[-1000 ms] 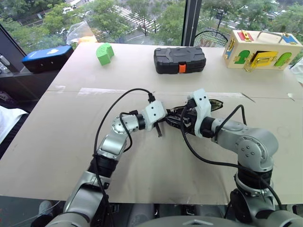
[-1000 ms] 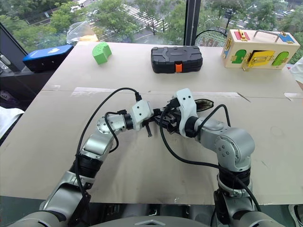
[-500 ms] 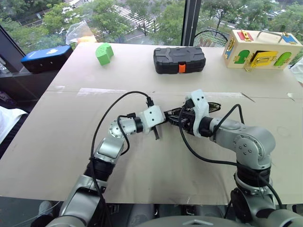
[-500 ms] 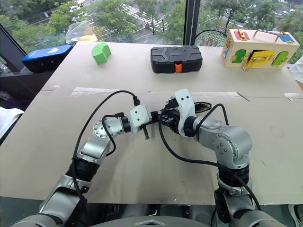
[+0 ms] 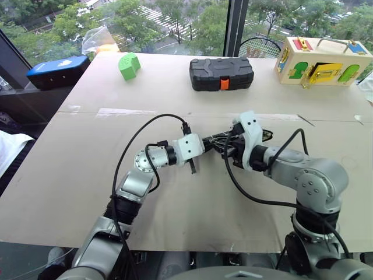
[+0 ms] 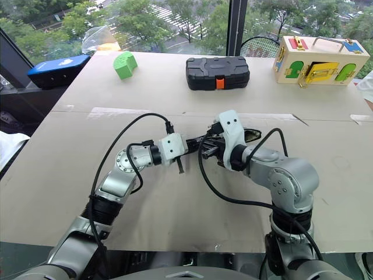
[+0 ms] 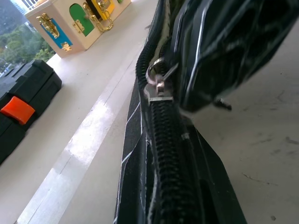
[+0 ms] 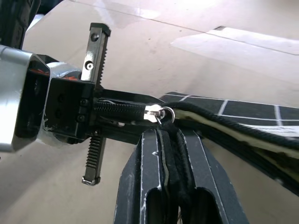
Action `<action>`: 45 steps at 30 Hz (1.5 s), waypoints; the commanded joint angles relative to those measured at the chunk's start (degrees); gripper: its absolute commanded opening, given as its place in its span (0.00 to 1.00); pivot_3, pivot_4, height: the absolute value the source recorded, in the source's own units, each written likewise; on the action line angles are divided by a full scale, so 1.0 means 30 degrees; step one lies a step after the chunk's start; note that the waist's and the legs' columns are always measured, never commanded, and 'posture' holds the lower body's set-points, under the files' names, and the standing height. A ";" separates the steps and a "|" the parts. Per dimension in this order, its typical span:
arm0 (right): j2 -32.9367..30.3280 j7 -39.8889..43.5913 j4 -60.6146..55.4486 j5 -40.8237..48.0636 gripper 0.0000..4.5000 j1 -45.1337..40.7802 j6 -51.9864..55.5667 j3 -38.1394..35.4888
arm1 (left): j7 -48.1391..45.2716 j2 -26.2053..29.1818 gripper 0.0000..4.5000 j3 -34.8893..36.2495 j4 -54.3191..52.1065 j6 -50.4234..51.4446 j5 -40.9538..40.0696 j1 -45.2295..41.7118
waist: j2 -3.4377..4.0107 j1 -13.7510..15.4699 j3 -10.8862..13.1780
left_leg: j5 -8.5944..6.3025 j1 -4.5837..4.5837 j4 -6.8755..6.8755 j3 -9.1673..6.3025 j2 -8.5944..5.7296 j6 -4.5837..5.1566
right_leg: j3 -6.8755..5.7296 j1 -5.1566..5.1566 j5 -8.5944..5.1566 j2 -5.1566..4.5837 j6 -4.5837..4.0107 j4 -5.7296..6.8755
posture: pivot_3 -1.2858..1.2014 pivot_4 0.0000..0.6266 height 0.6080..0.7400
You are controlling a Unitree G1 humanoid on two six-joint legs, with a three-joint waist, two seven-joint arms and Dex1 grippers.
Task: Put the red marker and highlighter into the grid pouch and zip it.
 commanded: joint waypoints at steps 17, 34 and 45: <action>-1.0121 0.1471 0.0824 -0.1960 0.00 0.3042 -0.2653 -0.4726 | 0.0674 0.0389 0.00 0.0249 0.0508 -0.1055 0.0182 0.0045 | 0.0010 -0.0003 0.0008 | -0.0046 0.0013 -0.0019 0.0005 -0.0006 0.0079 | 0.0014 0.0000 -0.0002 0.0002 0.0002 -0.0018 | 0.52 0.24 1.00; -1.1372 1.2180 -0.0654 -0.1842 0.99 1.7296 -1.9956 -0.9051 | -0.7805 0.7612 0.99 0.4006 -0.1905 0.5306 -1.0459 0.3635 | 0.0009 0.0232 0.0027 | -0.0003 0.0013 -0.0017 0.0006 0.0013 0.0001 | 0.0031 0.0003 -0.0059 0.0002 0.0091 -0.0042 | 0.52 0.24 1.00; -0.9127 1.5442 -0.0669 -0.0111 0.99 2.3624 -2.4720 -1.5465 | -0.3909 0.8518 0.99 1.0344 -1.0546 1.2235 -1.4621 1.3262 | 0.0181 0.0488 0.0186 | -0.0129 0.0250 -0.0046 0.0002 0.0025 -0.0004 | 0.0154 0.0152 -0.0147 -0.0179 0.0048 -0.0061 | 0.52 0.24 1.00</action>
